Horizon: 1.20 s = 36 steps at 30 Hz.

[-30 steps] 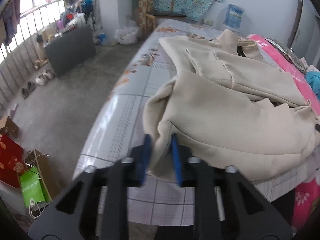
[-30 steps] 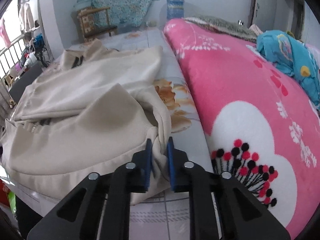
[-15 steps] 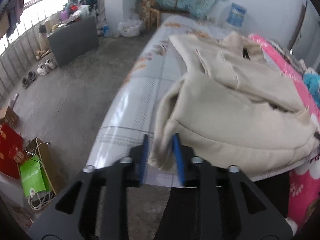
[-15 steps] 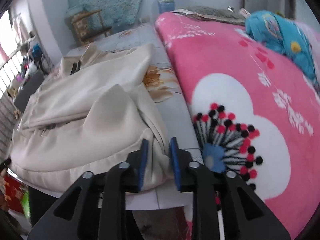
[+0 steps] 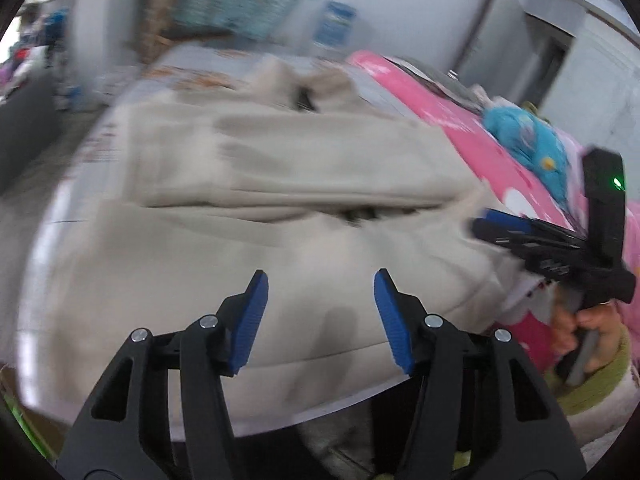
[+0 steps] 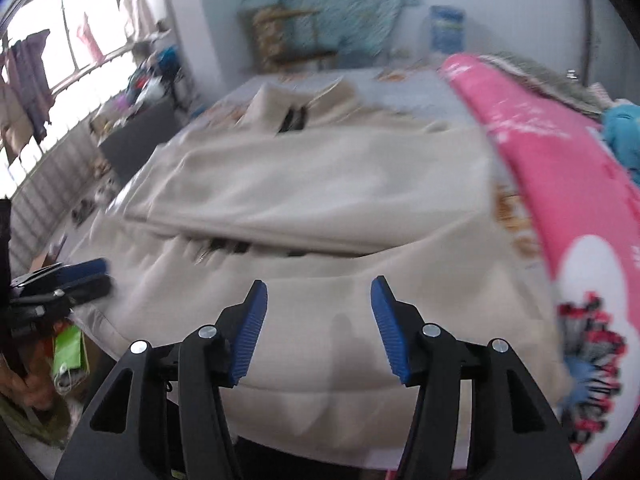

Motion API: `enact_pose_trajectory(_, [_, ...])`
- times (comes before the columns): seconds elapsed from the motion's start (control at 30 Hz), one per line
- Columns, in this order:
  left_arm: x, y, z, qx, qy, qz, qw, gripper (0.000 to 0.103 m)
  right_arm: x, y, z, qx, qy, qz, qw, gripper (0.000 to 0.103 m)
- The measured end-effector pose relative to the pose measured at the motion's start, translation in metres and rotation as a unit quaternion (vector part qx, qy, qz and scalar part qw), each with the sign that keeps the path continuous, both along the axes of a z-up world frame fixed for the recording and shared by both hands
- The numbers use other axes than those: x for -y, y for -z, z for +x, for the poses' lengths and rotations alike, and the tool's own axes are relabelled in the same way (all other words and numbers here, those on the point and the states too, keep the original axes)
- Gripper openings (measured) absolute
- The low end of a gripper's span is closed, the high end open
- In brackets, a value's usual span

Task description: Fold large clothes

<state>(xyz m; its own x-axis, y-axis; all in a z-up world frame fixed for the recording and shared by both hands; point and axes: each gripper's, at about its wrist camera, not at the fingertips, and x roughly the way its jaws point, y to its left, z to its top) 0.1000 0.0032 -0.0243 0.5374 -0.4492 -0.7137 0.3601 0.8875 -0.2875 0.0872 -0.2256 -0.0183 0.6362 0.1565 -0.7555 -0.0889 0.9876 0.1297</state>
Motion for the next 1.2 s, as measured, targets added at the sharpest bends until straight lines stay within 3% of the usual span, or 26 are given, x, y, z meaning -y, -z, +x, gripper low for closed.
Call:
enact_pose_trajectory(0.13, [0.028, 0.013, 0.004, -0.004, 0.012, 0.041, 0.9991, 0.052, -0.014, 0.011, 0.002, -0.016, -0.006, -0.013, 1.0, 0.053])
enact_pose_trajectory(0.23, [0.032, 0.021, 0.003, 0.005, 0.009, 0.055, 0.9984, 0.046, -0.012, 0.026, 0.002, -0.061, -0.007, 0.0, 0.998, 0.053])
enact_pose_trajectory(0.33, [0.034, 0.021, 0.003, 0.014, 0.001, 0.071, 0.9974, 0.037, -0.027, 0.028, -0.005, -0.049, -0.023, -0.051, 0.997, 0.05])
enact_pose_trajectory(0.43, [0.034, 0.019, 0.003, 0.021, -0.002, 0.083, 0.9963, 0.023, -0.034, 0.027, -0.006, -0.049, -0.045, -0.052, 0.996, 0.024])
enact_pose_trajectory(0.47, [0.034, 0.017, 0.004, 0.022, -0.001, 0.084, 0.9962, 0.015, -0.036, 0.027, -0.007, -0.048, -0.05, -0.047, 0.996, 0.013])
enact_pose_trajectory(0.5, [0.035, 0.017, 0.005, 0.023, 0.002, 0.086, 0.9961, 0.01, -0.037, 0.027, -0.007, -0.046, -0.053, -0.045, 0.996, 0.007])
enact_pose_trajectory(0.57, [0.038, 0.015, 0.004, 0.034, 0.004, 0.093, 0.9951, 0.004, -0.039, 0.025, -0.008, -0.042, -0.052, -0.054, 0.996, 0.005])
enact_pose_trajectory(0.63, [0.036, 0.006, 0.001, 0.05, 0.003, 0.087, 0.9949, 0.003, -0.037, 0.02, -0.01, -0.031, -0.042, -0.049, 0.997, 0.004])
enact_pose_trajectory(0.73, [0.035, -0.023, -0.01, 0.113, -0.002, 0.089, 0.9896, 0.003, -0.034, -0.008, -0.018, 0.02, -0.026, -0.04, 0.999, 0.004])
enact_pose_trajectory(0.83, [0.039, -0.027, -0.004, 0.132, -0.008, 0.103, 0.9858, 0.003, -0.039, -0.022, -0.015, 0.052, -0.015, -0.052, 0.997, 0.004])
enact_pose_trajectory(1.03, [0.045, 0.019, 0.022, 0.088, -0.004, 0.127, 0.9879, 0.004, -0.038, 0.028, 0.013, 0.006, -0.004, -0.066, 0.998, 0.004])
enact_pose_trajectory(1.2, [0.046, 0.021, 0.022, 0.091, -0.005, 0.132, 0.9871, 0.005, -0.036, 0.027, 0.014, 0.005, -0.001, -0.06, 0.998, 0.004])
